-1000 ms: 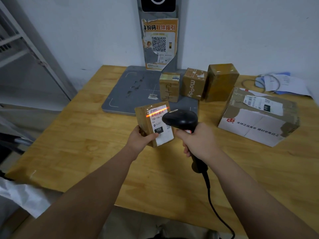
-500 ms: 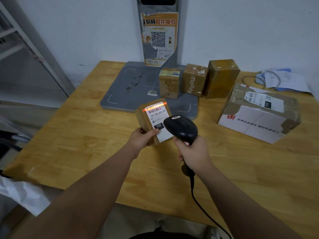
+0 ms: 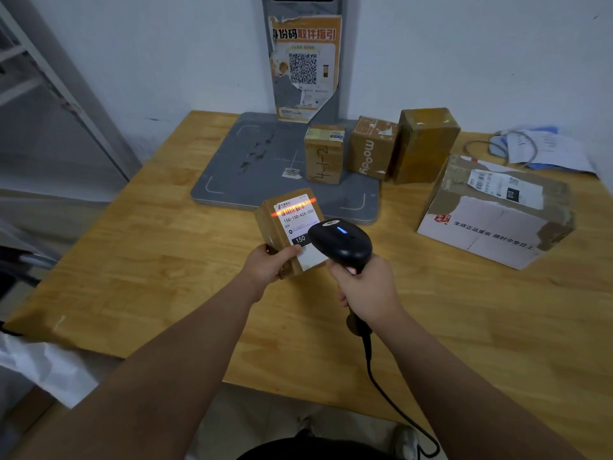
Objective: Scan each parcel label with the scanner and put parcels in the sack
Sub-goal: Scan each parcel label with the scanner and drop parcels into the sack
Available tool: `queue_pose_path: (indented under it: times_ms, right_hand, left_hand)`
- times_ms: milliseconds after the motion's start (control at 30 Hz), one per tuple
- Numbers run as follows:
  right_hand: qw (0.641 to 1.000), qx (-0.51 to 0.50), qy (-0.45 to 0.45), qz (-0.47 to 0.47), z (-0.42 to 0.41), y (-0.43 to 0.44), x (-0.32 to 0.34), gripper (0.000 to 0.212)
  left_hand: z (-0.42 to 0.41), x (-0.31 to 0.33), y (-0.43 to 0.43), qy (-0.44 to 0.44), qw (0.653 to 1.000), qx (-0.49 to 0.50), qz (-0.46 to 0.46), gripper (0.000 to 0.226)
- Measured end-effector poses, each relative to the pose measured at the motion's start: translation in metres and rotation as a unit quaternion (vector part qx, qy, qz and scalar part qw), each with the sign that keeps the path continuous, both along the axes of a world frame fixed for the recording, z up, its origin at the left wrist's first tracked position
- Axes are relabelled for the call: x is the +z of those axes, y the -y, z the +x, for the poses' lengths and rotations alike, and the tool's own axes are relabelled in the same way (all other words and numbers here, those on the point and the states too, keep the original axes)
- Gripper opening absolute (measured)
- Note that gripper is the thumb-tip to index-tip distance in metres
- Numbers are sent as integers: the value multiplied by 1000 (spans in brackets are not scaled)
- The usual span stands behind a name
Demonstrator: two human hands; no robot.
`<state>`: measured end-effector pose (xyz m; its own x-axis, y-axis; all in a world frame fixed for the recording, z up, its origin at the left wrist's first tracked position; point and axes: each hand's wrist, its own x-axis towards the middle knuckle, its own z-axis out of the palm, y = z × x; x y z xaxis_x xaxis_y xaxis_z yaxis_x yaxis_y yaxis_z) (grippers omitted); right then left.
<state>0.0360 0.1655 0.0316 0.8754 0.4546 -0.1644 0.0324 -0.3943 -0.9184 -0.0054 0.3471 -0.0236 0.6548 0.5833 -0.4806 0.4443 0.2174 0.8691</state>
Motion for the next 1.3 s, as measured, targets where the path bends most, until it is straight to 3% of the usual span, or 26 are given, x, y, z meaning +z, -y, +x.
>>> queue_pose_path:
  times_ms: [333, 633, 767, 867, 1067, 1133, 1200, 1300]
  right_hand:
    - [999, 5, -31, 22, -14, 3, -4, 22]
    - [990, 83, -66, 98, -63, -14, -2, 17]
    - [982, 112, -92, 121, -111, -29, -15, 11]
    - [978, 131, -119, 111, -151, -44, -24, 8]
    - [977, 156, -102, 101, -230, -111, -38, 14]
    - [975, 172, -102, 99, -262, -139, -44, 13]
    - [971, 198, -103, 91, -294, -165, -52, 14]
    - [962, 249, -89, 66, -332, -197, -63, 17]
  left_hand:
    - [-19, 7, 8, 0, 1000, -9, 17, 46]
    - [-98, 29, 32, 32, 996, 86, 8, 38]
    - [-157, 24, 31, 46, 986, 159, 9, 60]
    - [-212, 16, 23, 61, 972, 216, 62, 72]
    - [-332, 13, -18, 78, 946, 273, 153, 42]
    - [-382, 6, -38, 43, 946, 261, 186, 52]
    - [-431, -5, -63, -63, 936, 235, 256, 77]
    - [-483, -13, -99, -290, 870, 173, 358, 98]
